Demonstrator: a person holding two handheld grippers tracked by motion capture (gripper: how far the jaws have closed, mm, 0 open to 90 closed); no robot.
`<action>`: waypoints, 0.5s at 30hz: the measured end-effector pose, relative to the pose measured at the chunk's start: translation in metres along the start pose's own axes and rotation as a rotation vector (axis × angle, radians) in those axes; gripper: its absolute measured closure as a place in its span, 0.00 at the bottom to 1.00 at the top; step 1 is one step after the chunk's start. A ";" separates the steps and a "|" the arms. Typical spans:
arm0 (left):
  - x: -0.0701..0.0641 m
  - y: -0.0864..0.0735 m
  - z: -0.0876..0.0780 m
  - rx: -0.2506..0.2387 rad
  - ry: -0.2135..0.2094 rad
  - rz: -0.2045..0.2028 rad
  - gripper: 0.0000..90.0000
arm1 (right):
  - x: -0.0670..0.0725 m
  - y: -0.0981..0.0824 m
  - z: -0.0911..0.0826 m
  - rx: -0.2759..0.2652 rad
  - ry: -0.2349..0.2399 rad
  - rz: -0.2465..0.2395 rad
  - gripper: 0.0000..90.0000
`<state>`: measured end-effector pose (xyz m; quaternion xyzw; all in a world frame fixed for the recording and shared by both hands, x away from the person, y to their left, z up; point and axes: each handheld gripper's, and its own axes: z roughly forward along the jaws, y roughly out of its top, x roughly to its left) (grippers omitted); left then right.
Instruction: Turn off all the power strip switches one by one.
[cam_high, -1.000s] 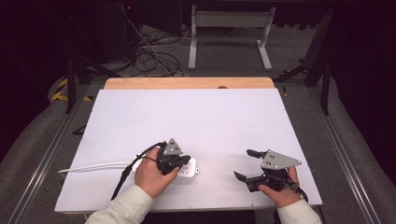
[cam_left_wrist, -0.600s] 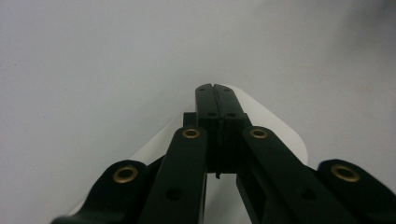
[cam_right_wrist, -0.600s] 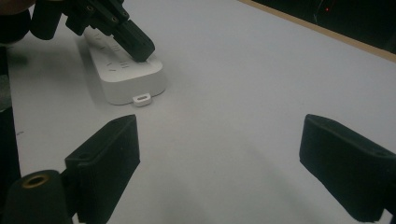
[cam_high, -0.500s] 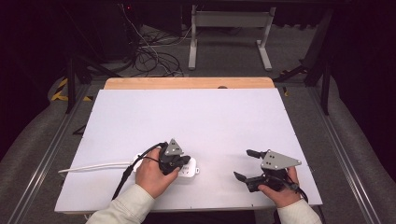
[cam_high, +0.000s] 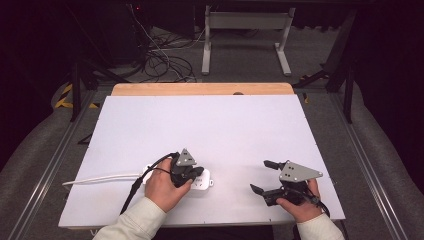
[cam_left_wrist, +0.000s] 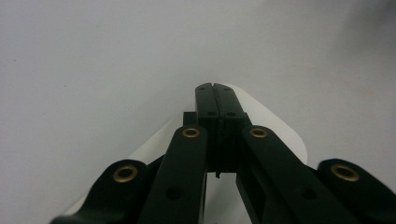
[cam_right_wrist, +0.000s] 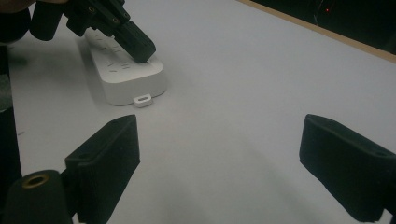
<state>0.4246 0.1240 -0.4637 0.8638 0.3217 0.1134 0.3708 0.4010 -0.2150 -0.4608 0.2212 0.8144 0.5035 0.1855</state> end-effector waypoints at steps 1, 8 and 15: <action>0.000 0.000 0.000 -0.002 0.003 0.003 1.00 | 0.000 0.000 0.000 0.001 -0.001 -0.001 0.14; -0.001 0.001 0.000 0.008 0.011 0.012 1.00 | 0.001 0.000 0.000 0.003 0.000 -0.001 0.14; -0.002 0.001 0.000 0.009 0.014 0.010 1.00 | 0.001 0.000 0.001 0.002 0.001 -0.001 0.14</action>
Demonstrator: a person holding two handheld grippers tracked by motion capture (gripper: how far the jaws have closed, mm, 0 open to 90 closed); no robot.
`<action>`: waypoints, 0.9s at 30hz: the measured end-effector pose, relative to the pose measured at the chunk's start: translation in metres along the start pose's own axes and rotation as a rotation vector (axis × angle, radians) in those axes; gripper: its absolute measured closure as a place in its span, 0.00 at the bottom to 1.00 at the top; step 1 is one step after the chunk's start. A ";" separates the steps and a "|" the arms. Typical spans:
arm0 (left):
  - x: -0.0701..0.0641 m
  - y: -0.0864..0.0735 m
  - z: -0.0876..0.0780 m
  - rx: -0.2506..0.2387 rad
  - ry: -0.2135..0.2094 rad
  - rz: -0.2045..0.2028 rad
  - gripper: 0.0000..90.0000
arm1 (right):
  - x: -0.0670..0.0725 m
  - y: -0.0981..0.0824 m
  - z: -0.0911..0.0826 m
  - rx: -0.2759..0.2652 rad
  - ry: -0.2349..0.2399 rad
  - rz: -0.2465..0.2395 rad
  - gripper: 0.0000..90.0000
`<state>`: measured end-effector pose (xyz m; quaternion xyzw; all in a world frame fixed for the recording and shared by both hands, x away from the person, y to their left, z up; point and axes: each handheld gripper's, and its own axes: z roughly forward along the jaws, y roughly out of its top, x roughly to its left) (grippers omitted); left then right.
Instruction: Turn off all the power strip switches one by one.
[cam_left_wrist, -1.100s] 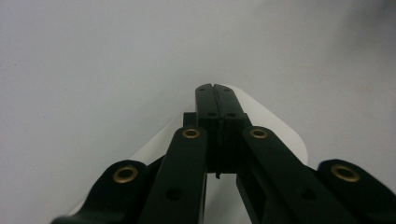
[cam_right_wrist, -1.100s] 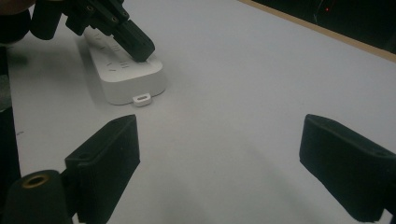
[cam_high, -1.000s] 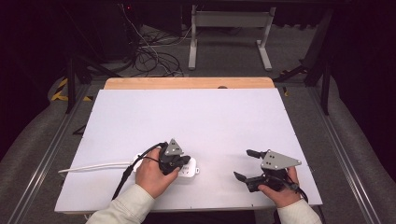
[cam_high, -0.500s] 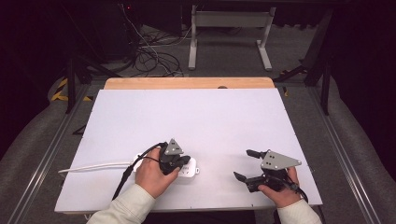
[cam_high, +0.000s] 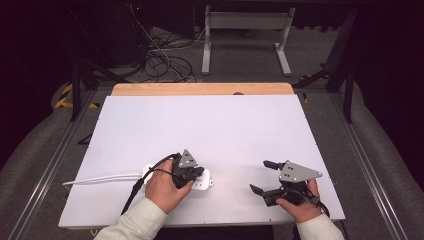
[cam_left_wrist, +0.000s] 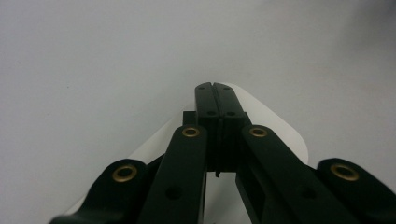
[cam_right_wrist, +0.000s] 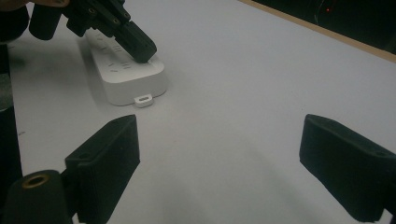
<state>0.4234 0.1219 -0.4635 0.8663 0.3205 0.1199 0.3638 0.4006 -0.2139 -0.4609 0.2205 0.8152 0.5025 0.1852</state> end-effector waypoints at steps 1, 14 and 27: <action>0.000 0.000 0.000 0.000 -0.001 0.002 1.00 | 0.000 0.000 0.000 0.001 0.000 -0.001 0.14; -0.001 -0.001 0.002 -0.017 0.014 0.001 1.00 | 0.000 0.000 0.001 0.005 0.001 -0.001 0.14; 0.002 0.011 -0.034 -0.212 -0.063 -0.034 0.89 | -0.002 -0.002 -0.001 0.001 -0.001 0.001 0.14</action>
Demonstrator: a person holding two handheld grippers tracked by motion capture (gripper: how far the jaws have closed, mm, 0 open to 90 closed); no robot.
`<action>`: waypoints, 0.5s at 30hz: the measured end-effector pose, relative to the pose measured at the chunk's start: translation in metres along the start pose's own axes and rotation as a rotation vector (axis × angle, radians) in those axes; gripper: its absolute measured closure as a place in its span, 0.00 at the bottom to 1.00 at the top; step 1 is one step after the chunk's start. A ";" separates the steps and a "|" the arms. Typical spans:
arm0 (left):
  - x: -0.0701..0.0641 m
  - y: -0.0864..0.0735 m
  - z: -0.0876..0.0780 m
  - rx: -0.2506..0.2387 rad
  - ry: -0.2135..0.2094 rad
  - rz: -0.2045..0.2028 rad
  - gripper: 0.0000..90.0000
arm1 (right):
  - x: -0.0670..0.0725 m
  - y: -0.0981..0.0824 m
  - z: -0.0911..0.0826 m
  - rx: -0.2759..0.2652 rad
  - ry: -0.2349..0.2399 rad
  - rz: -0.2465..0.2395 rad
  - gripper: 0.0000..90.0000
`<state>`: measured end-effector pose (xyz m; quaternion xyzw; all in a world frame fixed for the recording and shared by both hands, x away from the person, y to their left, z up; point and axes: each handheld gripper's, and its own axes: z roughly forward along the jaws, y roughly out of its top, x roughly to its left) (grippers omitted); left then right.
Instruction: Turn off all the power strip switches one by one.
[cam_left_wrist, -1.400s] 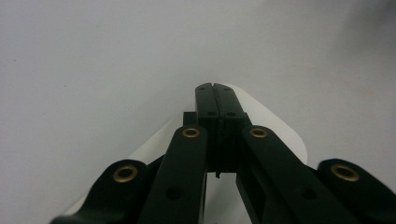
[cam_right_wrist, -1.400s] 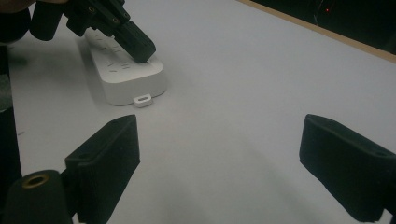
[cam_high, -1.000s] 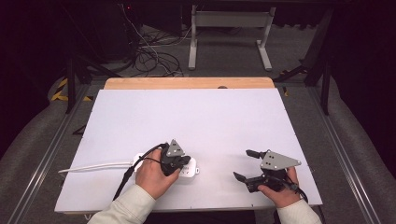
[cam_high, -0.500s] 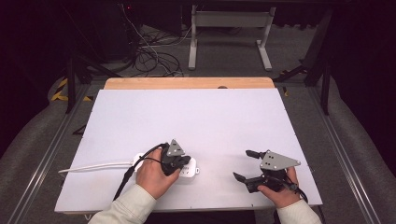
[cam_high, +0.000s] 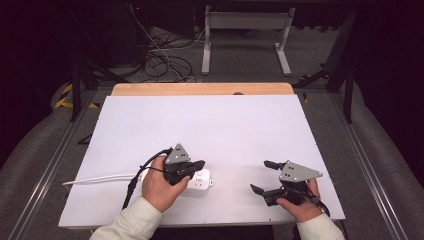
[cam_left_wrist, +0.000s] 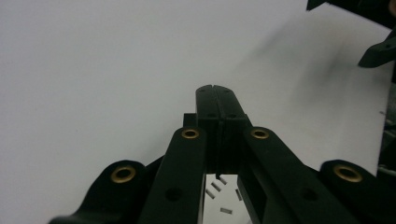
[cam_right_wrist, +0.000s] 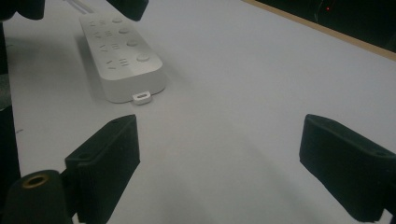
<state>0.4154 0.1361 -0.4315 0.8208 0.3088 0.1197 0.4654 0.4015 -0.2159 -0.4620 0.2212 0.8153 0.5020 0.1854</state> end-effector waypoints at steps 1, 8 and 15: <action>0.001 0.001 -0.002 -0.014 -0.006 0.007 0.80 | 0.000 0.000 0.000 -0.003 -0.001 0.001 0.14; -0.001 0.005 -0.007 -0.031 -0.006 0.020 0.73 | 0.000 -0.001 0.000 0.001 -0.002 0.003 0.14; -0.002 0.009 -0.010 -0.044 0.015 0.060 0.37 | 0.000 -0.001 0.000 0.002 -0.001 0.006 0.14</action>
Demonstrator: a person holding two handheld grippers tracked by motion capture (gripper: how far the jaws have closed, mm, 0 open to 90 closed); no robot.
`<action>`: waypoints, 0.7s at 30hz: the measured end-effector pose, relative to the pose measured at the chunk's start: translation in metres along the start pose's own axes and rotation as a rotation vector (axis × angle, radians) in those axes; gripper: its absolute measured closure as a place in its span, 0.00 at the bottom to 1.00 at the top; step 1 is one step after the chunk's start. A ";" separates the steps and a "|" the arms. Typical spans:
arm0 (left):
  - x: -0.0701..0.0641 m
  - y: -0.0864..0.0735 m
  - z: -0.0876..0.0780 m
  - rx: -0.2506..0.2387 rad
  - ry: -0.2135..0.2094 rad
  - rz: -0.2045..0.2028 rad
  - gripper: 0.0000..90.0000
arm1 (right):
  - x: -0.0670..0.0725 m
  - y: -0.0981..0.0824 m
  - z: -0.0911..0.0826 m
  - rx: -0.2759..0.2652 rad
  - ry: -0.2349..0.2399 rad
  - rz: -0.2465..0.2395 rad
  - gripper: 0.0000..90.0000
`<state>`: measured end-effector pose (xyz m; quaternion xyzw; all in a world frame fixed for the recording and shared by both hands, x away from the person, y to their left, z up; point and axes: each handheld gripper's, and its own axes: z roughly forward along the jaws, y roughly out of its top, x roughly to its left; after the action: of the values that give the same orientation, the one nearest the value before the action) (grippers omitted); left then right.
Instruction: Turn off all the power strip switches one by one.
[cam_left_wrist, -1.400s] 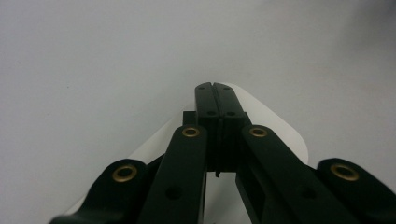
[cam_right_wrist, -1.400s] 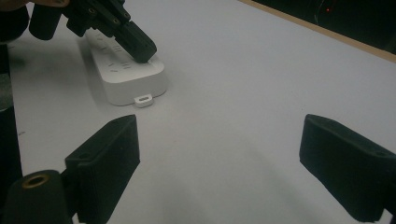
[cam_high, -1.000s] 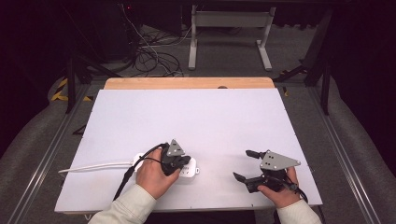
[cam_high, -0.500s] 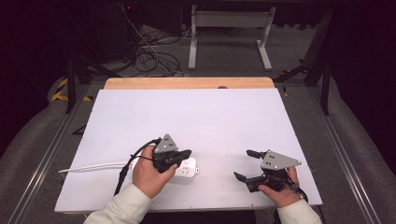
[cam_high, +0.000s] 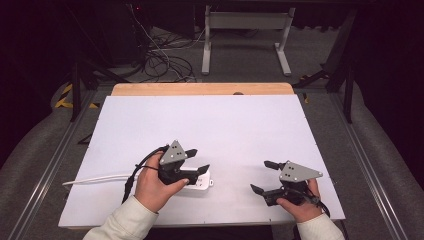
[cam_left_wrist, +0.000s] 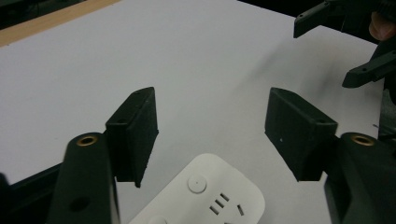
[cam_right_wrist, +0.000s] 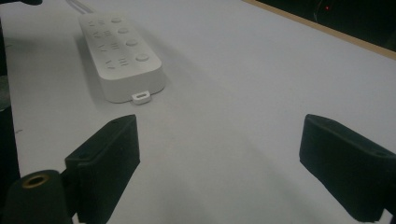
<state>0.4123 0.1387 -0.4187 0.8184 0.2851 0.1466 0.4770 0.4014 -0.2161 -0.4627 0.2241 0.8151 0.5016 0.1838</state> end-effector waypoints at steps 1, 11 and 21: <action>0.000 0.001 -0.001 -0.007 0.005 0.011 0.35 | 0.000 0.000 0.000 0.000 -0.002 -0.001 0.14; -0.001 0.005 -0.011 0.030 0.009 -0.020 0.26 | 0.000 0.000 -0.001 -0.003 -0.003 -0.002 0.14; 0.005 0.003 -0.036 -0.071 -0.016 0.021 0.26 | 0.000 0.001 -0.003 -0.012 -0.005 0.002 0.14</action>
<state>0.3991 0.1655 -0.3985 0.8049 0.2674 0.1551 0.5066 0.4006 -0.2180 -0.4611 0.2250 0.8113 0.5063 0.1865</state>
